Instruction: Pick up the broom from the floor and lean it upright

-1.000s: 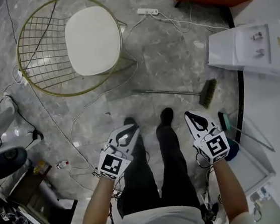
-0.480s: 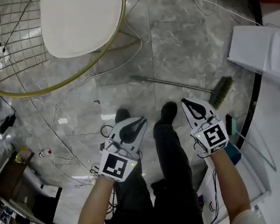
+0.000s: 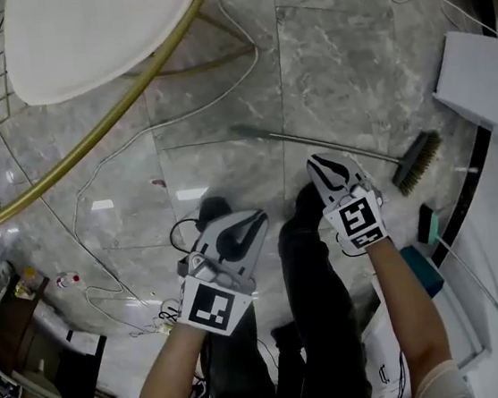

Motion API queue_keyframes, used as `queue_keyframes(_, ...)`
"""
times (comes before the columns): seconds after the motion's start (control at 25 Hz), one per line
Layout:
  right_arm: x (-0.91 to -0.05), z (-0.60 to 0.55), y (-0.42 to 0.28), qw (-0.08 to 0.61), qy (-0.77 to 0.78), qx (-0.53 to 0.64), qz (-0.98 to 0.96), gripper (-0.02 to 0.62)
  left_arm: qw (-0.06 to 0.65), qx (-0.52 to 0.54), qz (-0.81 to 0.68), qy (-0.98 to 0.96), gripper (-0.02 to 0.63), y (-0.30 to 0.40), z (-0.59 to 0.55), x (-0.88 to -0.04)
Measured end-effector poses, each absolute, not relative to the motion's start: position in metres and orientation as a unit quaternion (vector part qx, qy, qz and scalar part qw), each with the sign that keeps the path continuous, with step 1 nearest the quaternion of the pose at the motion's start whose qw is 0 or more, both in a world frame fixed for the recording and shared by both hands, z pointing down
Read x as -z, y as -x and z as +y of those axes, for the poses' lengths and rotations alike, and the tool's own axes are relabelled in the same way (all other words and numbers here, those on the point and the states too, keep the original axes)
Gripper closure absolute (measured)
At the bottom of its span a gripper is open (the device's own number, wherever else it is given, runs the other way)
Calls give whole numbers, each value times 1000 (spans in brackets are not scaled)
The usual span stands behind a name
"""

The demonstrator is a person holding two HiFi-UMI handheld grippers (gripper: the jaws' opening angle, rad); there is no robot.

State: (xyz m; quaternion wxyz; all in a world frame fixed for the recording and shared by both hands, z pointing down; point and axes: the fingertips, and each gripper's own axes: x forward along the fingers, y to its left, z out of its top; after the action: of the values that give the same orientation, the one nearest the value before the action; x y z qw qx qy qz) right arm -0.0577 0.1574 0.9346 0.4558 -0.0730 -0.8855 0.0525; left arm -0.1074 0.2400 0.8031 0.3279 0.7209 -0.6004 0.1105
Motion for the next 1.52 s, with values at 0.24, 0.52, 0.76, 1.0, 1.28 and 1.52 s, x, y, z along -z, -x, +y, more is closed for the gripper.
queue_keyframes(0.24,-1015,170,62,471,92,-54,-876,546,334,-117,-587,-728,583,109,243,-859)
queue_keyframes(0.52,-1092,179,60,494,87,-61,-863,521,337,-117,-569,-741,582,109,238,-906)
queue_keyframes(0.76,-1149,190,47,515,93,-46,-851,482,358,-113,-552,-745,583,93,237,-941)
queue_keyframes(1.0,-1189,195,41,529,113,-25,-841,476,360,-120,-541,-750,582,92,235,-965)
queue_keyframes(1.28,-1215,198,39,534,157,31,-831,470,408,-93,-566,-711,581,106,234,-984)
queue_keyframes(1.52,-1188,195,42,517,181,54,-835,491,437,-84,-579,-684,582,113,236,-979)
